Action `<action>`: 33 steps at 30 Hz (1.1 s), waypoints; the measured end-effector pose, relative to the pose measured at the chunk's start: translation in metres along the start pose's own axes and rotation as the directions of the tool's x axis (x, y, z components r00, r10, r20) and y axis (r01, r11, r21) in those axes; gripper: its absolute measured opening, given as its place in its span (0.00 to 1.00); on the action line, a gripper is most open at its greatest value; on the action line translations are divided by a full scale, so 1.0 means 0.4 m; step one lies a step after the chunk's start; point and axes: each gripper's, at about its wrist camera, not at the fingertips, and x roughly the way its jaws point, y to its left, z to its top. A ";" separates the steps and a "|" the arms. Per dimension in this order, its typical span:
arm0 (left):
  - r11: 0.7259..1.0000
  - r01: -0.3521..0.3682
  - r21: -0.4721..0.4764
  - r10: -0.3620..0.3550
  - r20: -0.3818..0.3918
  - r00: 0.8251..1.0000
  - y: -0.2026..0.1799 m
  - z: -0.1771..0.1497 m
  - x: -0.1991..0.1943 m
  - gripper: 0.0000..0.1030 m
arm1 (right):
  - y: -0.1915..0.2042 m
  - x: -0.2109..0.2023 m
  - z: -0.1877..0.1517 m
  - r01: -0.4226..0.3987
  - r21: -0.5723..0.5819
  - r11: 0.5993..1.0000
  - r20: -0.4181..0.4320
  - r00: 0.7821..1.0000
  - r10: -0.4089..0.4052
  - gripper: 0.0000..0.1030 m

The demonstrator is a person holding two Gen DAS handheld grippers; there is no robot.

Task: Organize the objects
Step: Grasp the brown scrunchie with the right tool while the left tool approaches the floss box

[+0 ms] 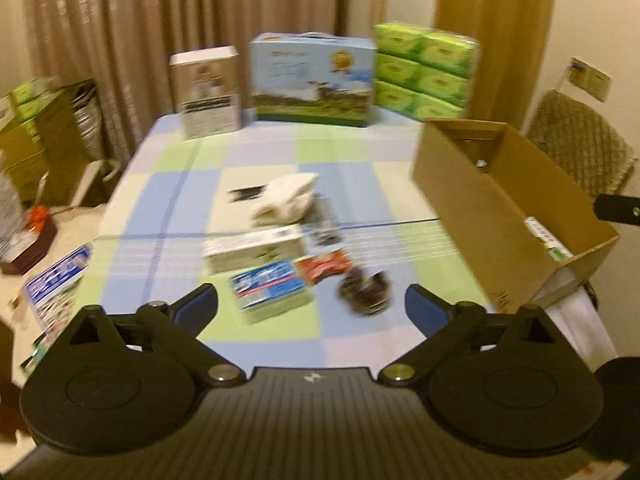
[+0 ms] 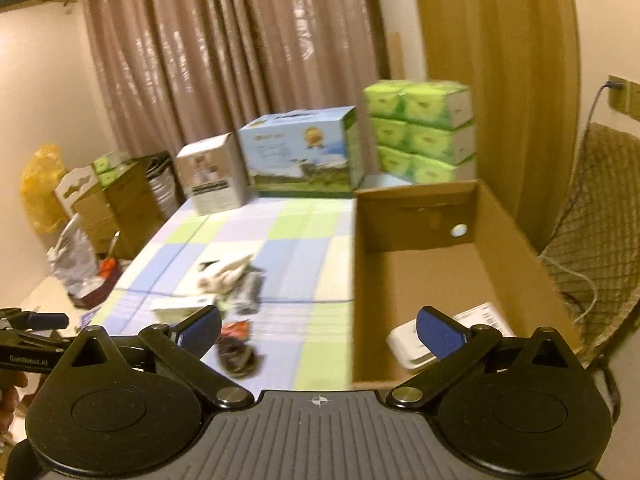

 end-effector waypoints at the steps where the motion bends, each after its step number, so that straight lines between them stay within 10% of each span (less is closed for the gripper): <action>1: 1.000 -0.015 -0.008 0.015 0.001 1.000 0.021 -0.012 -0.010 0.99 | 0.020 0.005 -0.009 -0.012 -0.003 1.000 -0.010 1.000 0.012 0.98; 26: 0.994 -0.068 -0.084 0.062 -0.071 0.996 0.163 -0.058 0.129 0.99 | 0.195 0.303 -0.157 -0.055 -0.073 0.996 -0.153 0.987 0.043 0.98; 33: 0.994 -0.067 -0.084 0.059 -0.092 0.994 0.171 -0.035 0.233 0.99 | 0.200 0.441 -0.188 -0.058 -0.092 0.994 -0.198 0.979 0.038 0.82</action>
